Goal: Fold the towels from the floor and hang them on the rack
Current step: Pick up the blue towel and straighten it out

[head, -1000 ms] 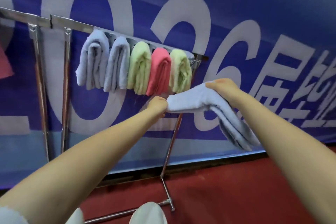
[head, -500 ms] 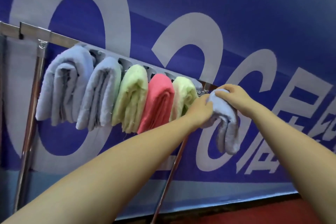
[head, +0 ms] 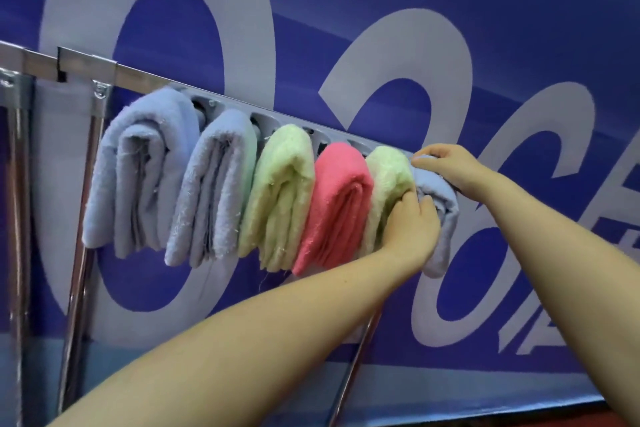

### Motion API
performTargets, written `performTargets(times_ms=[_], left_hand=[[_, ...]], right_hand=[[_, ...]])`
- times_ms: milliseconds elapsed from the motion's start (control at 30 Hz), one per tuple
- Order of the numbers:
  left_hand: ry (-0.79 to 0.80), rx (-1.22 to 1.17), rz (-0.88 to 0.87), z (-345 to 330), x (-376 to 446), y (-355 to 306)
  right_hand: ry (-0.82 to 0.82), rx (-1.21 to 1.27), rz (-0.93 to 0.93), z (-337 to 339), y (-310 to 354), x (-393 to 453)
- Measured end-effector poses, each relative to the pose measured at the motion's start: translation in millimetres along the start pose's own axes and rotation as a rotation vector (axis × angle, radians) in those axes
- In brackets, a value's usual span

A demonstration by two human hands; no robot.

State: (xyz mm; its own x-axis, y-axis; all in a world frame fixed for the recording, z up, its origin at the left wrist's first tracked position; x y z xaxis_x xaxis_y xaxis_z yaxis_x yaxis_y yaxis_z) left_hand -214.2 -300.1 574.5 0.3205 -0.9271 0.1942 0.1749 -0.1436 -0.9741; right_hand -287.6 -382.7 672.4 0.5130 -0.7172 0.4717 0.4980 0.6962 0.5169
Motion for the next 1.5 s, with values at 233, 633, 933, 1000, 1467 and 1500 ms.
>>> performTargets(times_ms=[233, 633, 933, 1000, 1467, 1500], left_hand=[[0.055, 0.006, 0.049, -1.8, 10.5, 9.9], [0.057, 0.014, 0.036, 7.9, 5.3, 14.7], [0.028, -0.034, 0.078, 4.4, 2.5, 7.7], [0.029, -0.039, 0.071, 2.2, 5.1, 4.7], [-0.034, 0.07, -0.028, 6.3, 9.7, 12.2], [-0.041, 0.078, -0.022, 5.5, 9.1, 11.8]], right_hand=[[0.023, -0.027, -0.066, 5.9, -5.9, 2.9], [-0.17, -0.059, -0.06, 0.4, -10.5, -23.7], [-0.157, 0.515, -0.315, -23.2, -32.0, -60.3], [-0.315, 0.432, -0.354, -20.1, -46.8, -76.2], [-0.391, 0.389, -0.202, -13.3, -19.9, -36.4], [-0.382, 0.379, -0.194, -12.4, -17.3, -35.1]])
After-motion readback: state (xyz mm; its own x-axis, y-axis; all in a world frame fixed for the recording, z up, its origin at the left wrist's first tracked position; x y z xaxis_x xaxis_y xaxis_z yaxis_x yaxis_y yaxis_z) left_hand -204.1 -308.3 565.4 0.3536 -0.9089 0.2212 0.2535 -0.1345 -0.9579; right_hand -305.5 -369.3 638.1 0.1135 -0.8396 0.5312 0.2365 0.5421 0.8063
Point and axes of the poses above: each hand's wrist, its own x-axis towards the middle knuckle, its own z-axis out of the back of the hand, y = z × x, the point moved 1 cm from there along x, towards the middle knuckle, and after that the axes turned 10 degrees about z, right-handed, at the moved point
